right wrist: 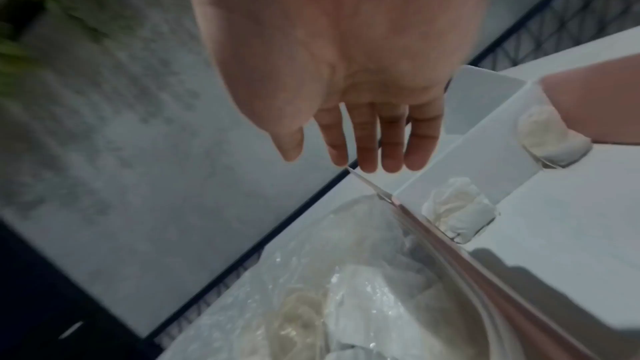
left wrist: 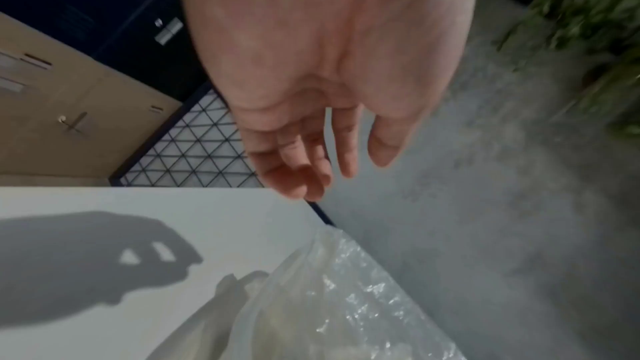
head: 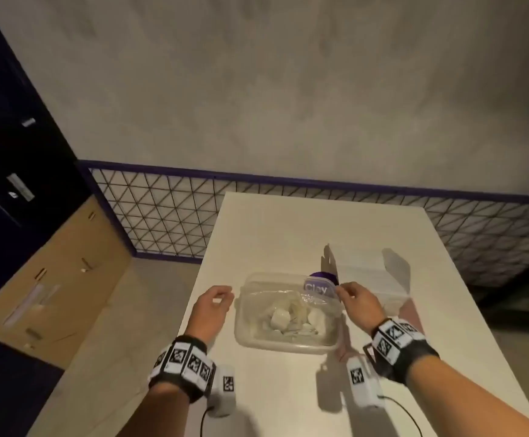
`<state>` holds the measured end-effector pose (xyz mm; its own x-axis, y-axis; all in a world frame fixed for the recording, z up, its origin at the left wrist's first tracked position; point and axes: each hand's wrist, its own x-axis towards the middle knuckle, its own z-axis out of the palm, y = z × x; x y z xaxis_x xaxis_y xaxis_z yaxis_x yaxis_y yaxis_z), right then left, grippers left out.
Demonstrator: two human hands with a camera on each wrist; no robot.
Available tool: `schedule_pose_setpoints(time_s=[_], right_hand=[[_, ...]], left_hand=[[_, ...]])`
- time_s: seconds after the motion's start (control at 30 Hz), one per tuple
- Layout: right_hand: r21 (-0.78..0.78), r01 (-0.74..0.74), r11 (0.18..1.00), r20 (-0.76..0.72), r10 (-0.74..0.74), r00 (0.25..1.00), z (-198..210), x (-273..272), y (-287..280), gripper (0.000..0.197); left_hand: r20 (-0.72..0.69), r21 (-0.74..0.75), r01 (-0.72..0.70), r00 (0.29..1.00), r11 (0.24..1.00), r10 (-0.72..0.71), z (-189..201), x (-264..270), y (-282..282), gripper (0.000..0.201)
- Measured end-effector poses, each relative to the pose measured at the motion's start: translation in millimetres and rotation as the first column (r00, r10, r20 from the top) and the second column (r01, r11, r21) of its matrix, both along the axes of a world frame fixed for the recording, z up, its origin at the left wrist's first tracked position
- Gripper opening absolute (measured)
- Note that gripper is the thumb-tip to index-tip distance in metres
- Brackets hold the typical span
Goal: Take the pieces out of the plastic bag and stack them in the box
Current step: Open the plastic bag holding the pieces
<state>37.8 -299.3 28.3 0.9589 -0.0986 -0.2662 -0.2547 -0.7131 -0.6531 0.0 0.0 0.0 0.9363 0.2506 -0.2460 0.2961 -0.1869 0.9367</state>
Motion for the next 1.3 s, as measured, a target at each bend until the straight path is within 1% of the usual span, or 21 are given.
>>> schedule_pose_setpoints(time_s=[0.07, 0.2, 0.27, 0.33, 0.4, 0.47, 0.5, 0.57, 0.67, 0.77, 0.8, 0.87, 0.93, 0.97, 1.0, 1.03, 1.07, 1.1, 1.17, 1.2, 1.3], right_hand=[[-0.095, 0.023, 0.995, -0.112, -0.034, 0.993, -7, 13, 4, 0.052], [-0.164, 0.085, 0.983, -0.298, -0.131, 0.946, -24, 26, 9, 0.074], [-0.129, 0.157, 0.979, -0.334, -0.192, 0.923, -26, 26, 13, 0.068], [-0.071, 0.214, 0.974, -0.416, -0.224, 0.881, -25, 26, 15, 0.05], [-0.022, 0.249, 0.968, -0.489, -0.227, 0.842, -28, 25, 12, 0.036], [0.093, 0.287, 0.953, -0.496, -0.206, 0.843, -33, 23, 4, 0.027], [0.143, 0.292, 0.946, -0.466, -0.196, 0.863, -33, 21, 1, 0.021], [0.237, 0.302, 0.923, -0.314, -0.221, 0.923, -27, 16, -3, 0.007], [0.459, 0.27, 0.846, -0.065, -0.272, 0.96, -4, 5, -5, 0.017], [0.507, 0.116, 0.854, 0.173, -0.232, 0.957, 30, -12, -9, 0.014], [0.545, 0.095, 0.833, 0.212, -0.247, 0.945, 42, -20, -11, 0.015], [0.733, 0.052, 0.678, 0.211, -0.3, 0.93, 64, -37, -15, 0.023], [0.895, 0.044, 0.444, 0.094, -0.284, 0.954, 77, -55, -19, 0.037], [0.929, 0.073, 0.363, 0.022, -0.251, 0.968, 80, -63, -20, 0.044], [0.938, 0.095, 0.334, -0.026, -0.205, 0.978, 81, -71, -21, 0.046], [0.929, 0.11, 0.352, -0.057, -0.158, 0.986, 80, -78, -20, 0.042], [0.904, 0.115, 0.412, -0.073, -0.116, 0.991, 78, -83, -20, 0.037], [0.864, 0.126, 0.487, -0.087, -0.101, 0.991, 73, -90, -21, 0.032], [0.755, 0.151, 0.639, -0.095, -0.122, 0.988, 62, -103, -28, 0.021], [0.703, 0.165, 0.691, -0.103, -0.13, 0.986, 54, -110, -33, 0.018], [0.573, 0.157, 0.804, -0.15, -0.086, 0.985, 34, -133, -44, 0.015]], left_hand=[[-0.06, 0.004, -0.006, 0.998, 1.0, 0.006, -8, 20, 2, 0.007], [-0.262, -0.117, -0.08, 0.964, 0.99, 0.047, -27, 54, 1, 0.032], [-0.315, -0.121, -0.039, 0.949, 0.992, -0.001, -31, 65, -1, 0.033], [-0.351, -0.097, 0.017, 0.935, 0.995, -0.05, -28, 68, -6, 0.03], [-0.345, -0.108, 0.063, 0.933, 0.992, -0.097, -24, 69, -12, 0.025], [-0.301, -0.136, 0.094, 0.945, 0.986, -0.132, -18, 69, -15, 0.022], [-0.272, -0.153, 0.095, 0.953, 0.984, -0.135, -12, 68, -17, 0.02], [-0.208, -0.159, 0.091, 0.97, 0.983, -0.124, 4, 64, -23, 0.014], [-0.035, -0.169, 0.072, 0.996, 0.983, -0.079, 41, 49, -29, 0.013], [0.166, -0.18, 0.119, 0.982, 0.977, -0.089, 77, 30, -25, 0.021], [0.222, -0.209, 0.151, 0.969, 0.966, -0.103, 87, 22, -23, 0.023], [0.295, -0.319, 0.187, 0.951, 0.929, -0.09, 102, 8, -23, 0.018], [0.308, -0.441, 0.195, 0.95, 0.876, -0.056, 111, -3, -26, 0.012], [0.296, -0.484, 0.208, 0.953, 0.85, -0.065, 111, -8, -28, 0.009], [0.268, -0.511, 0.218, 0.96, 0.832, -0.086, 109, -13, -31, 0.02], [0.234, -0.524, 0.235, 0.964, 0.819, -0.127, 105, -19, -35, 0.035], [0.197, -0.519, 0.252, 0.965, 0.817, -0.173, 99, -21, -37, 0.044], [0.157, -0.484, 0.27, 0.963, 0.833, -0.221, 92, -26, -40, 0.044], [0.083, -0.346, 0.347, 0.937, 0.872, -0.34, 77, -36, -44, 0.037], [0.049, -0.284, 0.407, 0.91, 0.868, -0.411, 68, -41, -44, 0.032], [-0.017, -0.266, 0.505, 0.849, 0.821, -0.528, 46, -58, -44, 0.014]])
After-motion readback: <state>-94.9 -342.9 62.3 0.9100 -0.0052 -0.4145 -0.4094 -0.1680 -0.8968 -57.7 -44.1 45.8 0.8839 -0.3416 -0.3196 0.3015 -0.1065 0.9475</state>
